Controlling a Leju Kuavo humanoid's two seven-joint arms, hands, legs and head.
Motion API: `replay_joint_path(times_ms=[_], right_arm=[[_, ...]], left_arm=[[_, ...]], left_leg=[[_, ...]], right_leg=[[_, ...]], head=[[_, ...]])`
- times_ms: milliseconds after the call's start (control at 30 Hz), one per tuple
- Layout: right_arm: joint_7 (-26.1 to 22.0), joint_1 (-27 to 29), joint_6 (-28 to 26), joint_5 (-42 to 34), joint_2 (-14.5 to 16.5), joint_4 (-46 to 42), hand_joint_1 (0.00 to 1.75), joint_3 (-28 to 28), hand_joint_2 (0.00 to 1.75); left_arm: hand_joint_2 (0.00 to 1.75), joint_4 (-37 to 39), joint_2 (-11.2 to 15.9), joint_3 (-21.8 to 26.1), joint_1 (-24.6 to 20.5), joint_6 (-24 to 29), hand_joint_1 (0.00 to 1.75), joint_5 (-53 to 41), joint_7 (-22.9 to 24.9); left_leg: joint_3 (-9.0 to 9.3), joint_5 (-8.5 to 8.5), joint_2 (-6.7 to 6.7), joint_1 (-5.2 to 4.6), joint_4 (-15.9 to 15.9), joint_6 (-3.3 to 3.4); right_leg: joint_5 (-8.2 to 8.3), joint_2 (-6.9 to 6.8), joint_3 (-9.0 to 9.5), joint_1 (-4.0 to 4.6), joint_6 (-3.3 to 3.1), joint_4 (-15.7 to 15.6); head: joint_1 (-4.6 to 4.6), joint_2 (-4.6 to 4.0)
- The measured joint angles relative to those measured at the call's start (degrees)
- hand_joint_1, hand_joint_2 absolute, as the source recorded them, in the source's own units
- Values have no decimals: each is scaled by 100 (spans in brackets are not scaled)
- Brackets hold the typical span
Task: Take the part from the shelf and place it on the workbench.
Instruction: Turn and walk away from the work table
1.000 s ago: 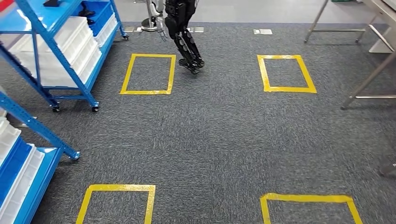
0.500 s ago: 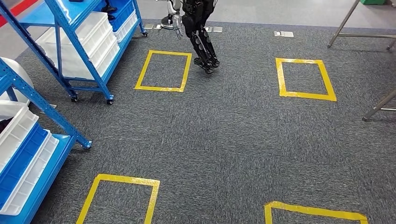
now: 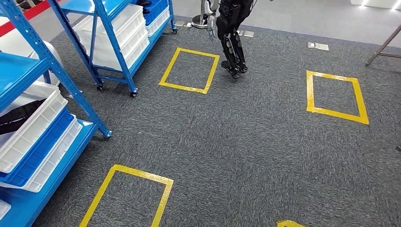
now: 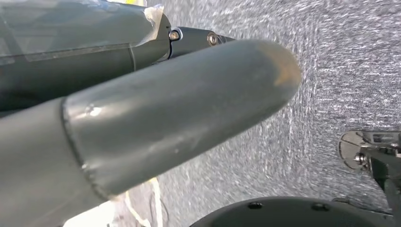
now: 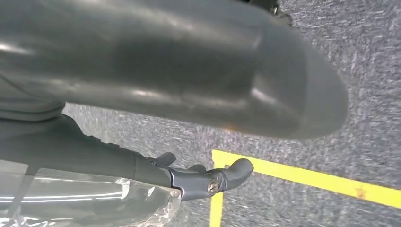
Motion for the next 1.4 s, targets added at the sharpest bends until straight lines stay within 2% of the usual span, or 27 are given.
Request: replay_joint_path(times_ms=[33, 67, 133, 200, 233, 267, 333, 400, 433, 467, 500, 567, 633, 733, 767, 833, 900, 933, 967, 1033, 1067, 1100, 1133, 1200, 1267, 1333, 1400], right_arm=[[0, -1, 0, 1, -2, 1, 0, 2, 0], [-1, -2, 0, 1, -1, 2, 0, 3, 0], [-2, -8, 0, 1, 0, 4, 0, 4, 0], [-5, -14, 0, -2, -1, 4, 0, 7, 0], [-6, -14, 0, -3, -1, 4, 0, 7, 0], [-8, -13, -2, -4, -1, 4, 0, 7, 0], [-12, -3, -7, -10, 0, 4, 0, 7, 0], [-21, 9, -13, -29, -1, 4, 0, 6, 0], [-31, 11, -15, -44, -1, 4, 0, 5, 0], [-44, 10, -19, -57, 0, 4, 0, 5, 0], [-58, 9, -23, -70, 4, 4, 0, 5, 0], [-82, 4, -29, -86, 18, 4, 0, 5, 0], [-95, -1, -34, -90, 30, 4, 0, 4, 0], [-105, -5, -44, -90, 49, 4, 0, 3, 0], [-107, -5, -46, -87, 53, 4, 0, 3, 0], [-108, 3, -48, -76, 52, 4, 0, 3, 0], [-107, 18, -48, -69, 48, 4, 0, 3, 0], [-105, 26, -48, -69, 43, 4, 0, 3, 0], [-103, 31, -48, -69, 36, 4, 0, 3, 0], [-98, 30, -48, -62, 21, 4, 0, 2, 0], [-97, 28, -43, -57, 18, 6, 0, 2, 0], [-97, 23, -37, -51, 18, 8, 0, 2, 0], [-99, 18, -29, -45, 17, 9, 0, 3, 0], [-105, 7, -18, -39, 17, 11, 0, 3, 0], [-115, 2, -13, -36, 16, 13, 0, 3, 0], [-124, 3, -11, -35, 16, 13, 0, 3, 0], [-130, 12, -11, -35, 15, 13, 0, 3, 0]], left_arm=[[0, 0, 1, 0, 0, 0, 0, -2, 0], [0, -1, 3, -1, -2, -1, 0, -4, 0], [0, -1, 7, -1, 1, -2, 0, -6, 0], [0, 1, 8, -1, 10, -2, 0, -7, 0], [0, 1, 9, 0, 13, -2, 0, -7, 0], [0, 1, 10, 0, 11, -2, 0, -7, -1], [0, 1, 9, -1, 2, -2, 0, -8, -7], [0, 1, 7, -3, 0, -5, 0, -14, -19], [0, 1, 6, -4, 5, -9, 0, -20, -26], [0, 1, 5, -6, 10, -13, 0, -26, -32], [0, 1, 6, -8, 13, -15, 0, -33, -37], [0, 1, 9, -13, 6, -17, 0, -40, -39], [0, 1, 14, -16, -3, -17, 0, -42, -39], [0, 1, 16, -16, 0, -15, 0, -42, -34], [0, 1, 16, -17, 0, -14, 0, -42, -32], [0, 1, 10, -17, -5, -10, 0, -41, -31], [0, 1, 5, -17, -6, -9, 0, -40, -31], [0, 1, 2, -17, -2, -10, 0, -40, -31], [0, 1, -1, -17, 1, -11, 0, -40, -31], [0, 2, -8, -17, 4, -17, 0, -40, -31], [0, 3, -11, -17, 3, -23, 0, -40, -30], [0, 3, -13, -17, 3, -31, 0, -40, -24], [0, 3, -15, -17, 3, -38, 0, -41, -18], [0, 4, -19, -17, 5, -46, 0, -42, -3], [0, 5, -21, -17, 9, -45, 0, -42, 3], [0, 7, -24, -17, 1, -35, 0, -42, 4], [0, 7, -27, -17, -6, -21, 0, -42, 4]], left_leg=[[0, -16, -54, 5, 28, -36], [-9, -37, -101, 5, 60, -78], [-50, -60, -162, 1, 102, -155], [-81, -59, -178, 27, 116, -211], [-106, -95, -109, 38, 171, -239], [-173, -193, -9, 44, 322, -266], [-474, -542, 197, 54, 953, -312], [-841, -815, 246, 72, 1661, -335], [-913, -806, 255, 77, 1779, -333], [-862, -688, 272, 79, 1663, -322], [-698, -499, 306, 77, 1337, -302], [-283, -186, 486, 46, 547, -241], [-104, -111, 601, -8, 184, -186], [-51, -60, 481, -17, 62, -107], [-10, -22, 433, 0, -3, -70], [33, 27, 341, 21, -84, -25], [22, 33, 232, 14, -84, -11], [21, 31, 176, 12, -79, -13], [22, 28, 120, 13, -70, -19], [25, 3, 12, 22, -28, -56], [19, -19, -32, 14, 5, -89], [11, -41, -65, 5, 34, -125], [-2, -57, -85, -6, 55, -156], [-23, -64, -118, -2, 70, -202], [-84, -155, -20, 17, 205, -247], [-331, -466, 165, 33, 739, -301], [-732, -810, 251, 48, 1527, -336]], right_leg=[[178, 83, 181, -32, 55, -424], [307, 147, 314, -54, 67, -750], [388, 218, 414, -48, -2, -994], [414, 147, 431, -36, -98, -1006], [427, 109, 434, -42, -135, -1014], [435, 64, 439, -48, -175, -1023], [429, -38, 442, -31, -238, -1030], [415, -155, 435, 1, -267, -1029], [409, -209, 434, 13, -274, -1028], [404, -256, 438, 22, -280, -1028], [400, -296, 447, 28, -284, -1029], [385, -359, 468, 52, -274, -1029], [371, -411, 478, 68, -241, -1032], [345, -458, 509, 75, -164, -1037], [280, -391, 476, 78, -157, -935], [6, -178, 214, 63, -184, -364], [-259, -75, -148, 50, -195, 345], [-280, -64, -235, 46, -168, 492], [-201, -57, -216, 41, -121, 414], [152, 7, 113, 8, -12, -335], [304, 67, 274, -2, 9, -705], [398, 119, 384, -6, -4, -955], [425, 155, 422, -3, -40, -1047], [437, 131, 429, 1, -127, -1038], [456, 75, 444, -24, -191, -1054], [455, 1, 449, -22, -246, -1063], [440, -94, 445, 4, -277, -1062]], head=[[8, 0], [18, 0], [26, 0], [19, 0], [16, 0], [2, 0], [-26, 0], [-34, 0], [-34, 0], [-36, 0], [-35, 0], [-32, 0], [-30, 0], [-29, 0], [-26, 0], [-3, 0], [13, 0], [12, 0], [13, 0], [15, 0], [22, 0], [26, 0], [25, 0], [16, 0], [-2, 0], [-35, 0], [-55, 0]])
